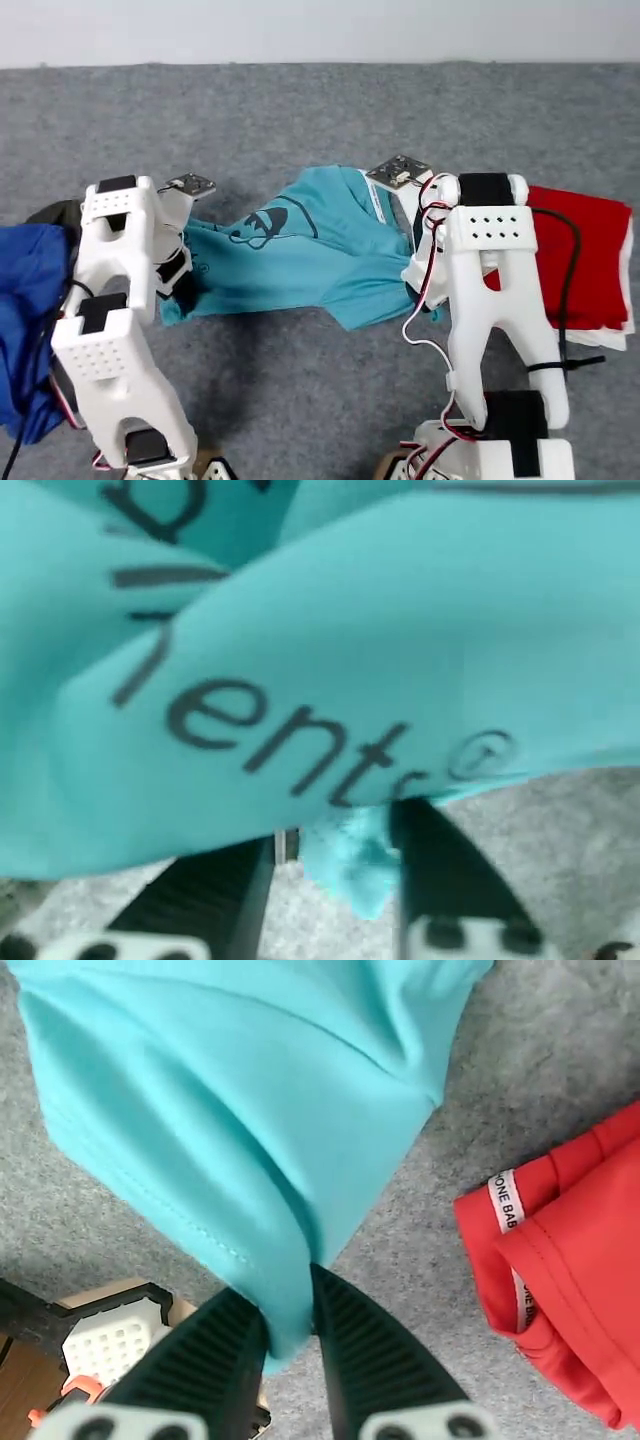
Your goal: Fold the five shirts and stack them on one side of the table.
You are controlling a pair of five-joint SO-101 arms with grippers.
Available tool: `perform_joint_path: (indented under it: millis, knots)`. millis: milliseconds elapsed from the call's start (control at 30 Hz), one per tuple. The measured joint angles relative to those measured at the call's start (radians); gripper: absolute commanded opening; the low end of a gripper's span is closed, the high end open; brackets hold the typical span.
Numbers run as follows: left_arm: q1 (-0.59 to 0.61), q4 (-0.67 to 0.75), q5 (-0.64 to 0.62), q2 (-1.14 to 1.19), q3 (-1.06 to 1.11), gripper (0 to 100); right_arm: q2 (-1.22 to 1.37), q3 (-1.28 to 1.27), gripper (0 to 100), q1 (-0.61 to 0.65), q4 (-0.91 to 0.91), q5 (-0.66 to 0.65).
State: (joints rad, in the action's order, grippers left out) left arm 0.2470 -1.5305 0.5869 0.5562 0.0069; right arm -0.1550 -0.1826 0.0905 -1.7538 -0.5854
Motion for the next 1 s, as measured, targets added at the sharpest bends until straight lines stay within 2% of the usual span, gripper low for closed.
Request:
perform_joint_path:
  millis: [233, 633, 767, 1000]
  knots:
    - [-0.034, -0.055, -0.003, -0.086, 0.006, 1, -0.037, 0.066, 0.9, 0.002, 0.000, 0.035]
    - [-0.037, -0.124, -0.028, -0.704, -0.032, 1, -0.184, 0.365, 0.9, 0.005, 0.000, 0.041]
    - [-0.037, -0.124, -0.089, -0.825, -0.160, 1, -0.187, 0.534, 0.9, 0.005, 0.000, 0.041]
    - [-0.037, -0.124, -0.173, -0.850, -0.476, 2, -0.187, 0.795, 0.9, 0.005, 0.104, 0.041]
